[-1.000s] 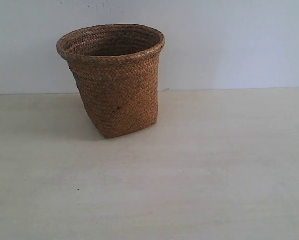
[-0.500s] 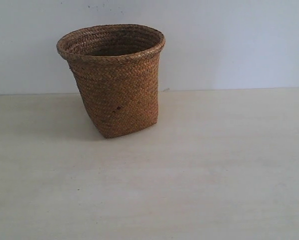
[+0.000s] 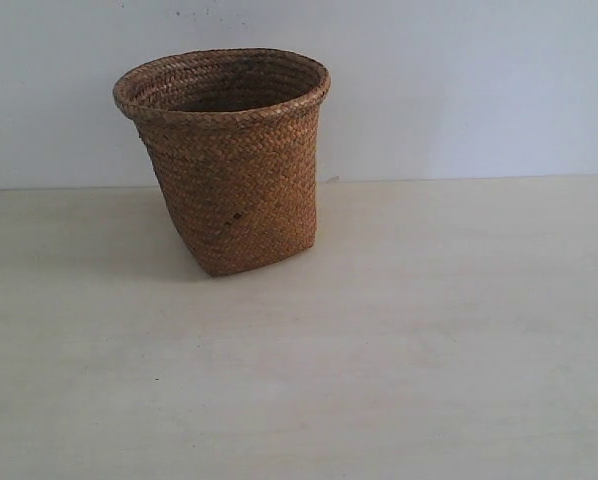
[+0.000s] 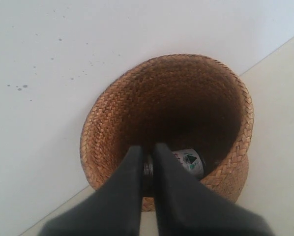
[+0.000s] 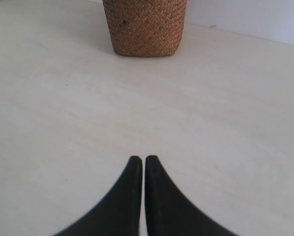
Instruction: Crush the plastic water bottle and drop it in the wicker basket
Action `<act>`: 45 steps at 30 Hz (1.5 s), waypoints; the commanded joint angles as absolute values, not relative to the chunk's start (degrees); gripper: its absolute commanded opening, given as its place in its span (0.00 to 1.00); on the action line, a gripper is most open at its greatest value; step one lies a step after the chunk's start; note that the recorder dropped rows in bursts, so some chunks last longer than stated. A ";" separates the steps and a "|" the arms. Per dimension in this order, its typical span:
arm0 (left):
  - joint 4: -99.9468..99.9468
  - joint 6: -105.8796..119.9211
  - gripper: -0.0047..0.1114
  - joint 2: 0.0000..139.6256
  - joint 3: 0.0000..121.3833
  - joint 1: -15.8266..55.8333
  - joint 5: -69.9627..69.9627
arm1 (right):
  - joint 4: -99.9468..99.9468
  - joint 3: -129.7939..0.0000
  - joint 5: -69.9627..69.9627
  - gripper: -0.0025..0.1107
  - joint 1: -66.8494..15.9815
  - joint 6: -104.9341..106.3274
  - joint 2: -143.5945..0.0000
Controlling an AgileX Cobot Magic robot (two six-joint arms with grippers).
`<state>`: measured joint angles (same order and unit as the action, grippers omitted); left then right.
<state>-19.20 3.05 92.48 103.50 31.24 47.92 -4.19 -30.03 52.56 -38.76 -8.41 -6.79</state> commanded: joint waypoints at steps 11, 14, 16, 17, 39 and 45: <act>-22.25 -1.00 0.07 92.37 102.98 30.90 49.71 | -4.35 -29.79 52.02 0.02 -38.86 -8.67 -6.43; -23.50 -5.86 0.07 91.43 102.90 30.37 50.02 | -4.35 -29.79 52.02 0.02 -38.86 -8.67 -6.43; -23.50 -7.14 0.07 89.82 102.67 30.37 49.91 | -4.35 -29.79 52.02 0.02 -38.86 -8.57 -6.43; -23.37 -7.71 0.07 88.95 102.36 30.37 49.91 | -4.35 -29.79 52.02 0.02 -38.86 -8.57 -6.43; -22.90 -25.54 0.07 46.35 37.16 20.12 -6.06 | -4.35 -29.79 52.02 0.02 -38.86 -8.52 -6.43; -22.90 -27.20 0.07 33.82 23.29 14.58 -8.04 | -4.35 -29.79 52.02 0.02 -38.86 -8.67 -6.43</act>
<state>-23.10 -25.48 39.25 28.08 16.87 -6.12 -4.19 -30.03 52.56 -38.76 -8.62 -6.79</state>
